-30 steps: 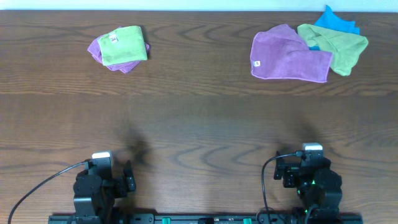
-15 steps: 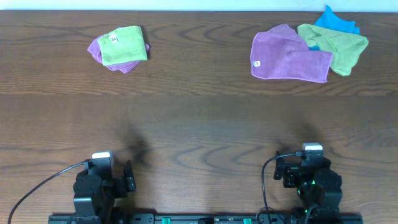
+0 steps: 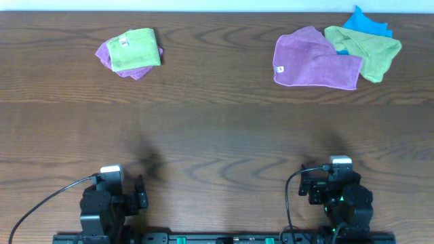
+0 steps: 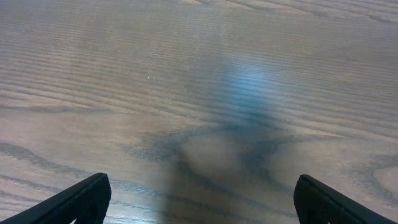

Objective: Fold the cloth

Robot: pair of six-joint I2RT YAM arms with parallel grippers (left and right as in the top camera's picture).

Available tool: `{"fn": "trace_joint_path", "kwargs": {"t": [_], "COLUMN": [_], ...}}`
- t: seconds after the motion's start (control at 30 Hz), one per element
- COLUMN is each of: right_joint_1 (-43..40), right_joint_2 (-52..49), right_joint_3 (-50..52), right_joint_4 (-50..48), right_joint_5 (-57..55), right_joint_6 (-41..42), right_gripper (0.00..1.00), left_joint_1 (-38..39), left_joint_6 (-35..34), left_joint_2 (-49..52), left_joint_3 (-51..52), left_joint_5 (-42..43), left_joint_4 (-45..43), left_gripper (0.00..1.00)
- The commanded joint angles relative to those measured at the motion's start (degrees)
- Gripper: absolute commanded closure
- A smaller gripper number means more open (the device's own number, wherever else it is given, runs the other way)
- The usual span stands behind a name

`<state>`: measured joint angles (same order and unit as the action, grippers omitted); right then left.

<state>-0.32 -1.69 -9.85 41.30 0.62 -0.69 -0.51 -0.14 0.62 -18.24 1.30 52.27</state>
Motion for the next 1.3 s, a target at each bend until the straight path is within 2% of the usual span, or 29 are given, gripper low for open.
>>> {"fn": "trace_joint_path", "kwargs": {"t": [0.0,0.23,0.33,0.47,0.6,0.93,1.1,1.27], "right_joint_1": [-0.5,-0.5,-0.7,-1.7,-2.0,-3.4,-4.9,-5.3], "right_joint_2": [0.6,-0.4,-4.5,-17.1,-33.6,-76.3,-91.6,-102.2], "right_joint_3": [0.7,0.4,-3.1,-16.5,-35.0,-83.8,-96.5,-99.6], "right_joint_4": [0.0,0.1,-1.7,-1.4,2.1,19.4,21.1,15.6], "right_joint_5": [0.9,1.2,2.2,2.2,2.2,0.7,0.9,3.1], "right_joint_6": [-0.7,-0.2,3.8,7.1,7.1,8.8,8.8,4.7], "right_gripper": [0.01,0.01,0.01,0.01,0.01,0.01,0.01,0.01], "left_joint_1": [0.3,0.3,0.3,0.3,0.3,0.3,0.3,0.3], "left_joint_6": [0.4,0.4,0.4,0.4,0.4,0.4,0.4,0.4], "left_joint_2": [-0.4,-0.4,-0.4,-0.4,-0.4,-0.4,-0.4,-0.4], "left_joint_3": [0.2,0.2,0.2,0.2,0.2,0.2,0.2,0.2], "left_joint_5": [0.2,0.2,0.2,0.2,0.2,0.2,0.2,0.2], "left_joint_4": [0.0,0.0,0.0,0.0,0.0,0.0,0.0,0.0], "left_gripper": [0.05,0.05,0.05,0.05,0.05,0.05,0.05,0.05]}}
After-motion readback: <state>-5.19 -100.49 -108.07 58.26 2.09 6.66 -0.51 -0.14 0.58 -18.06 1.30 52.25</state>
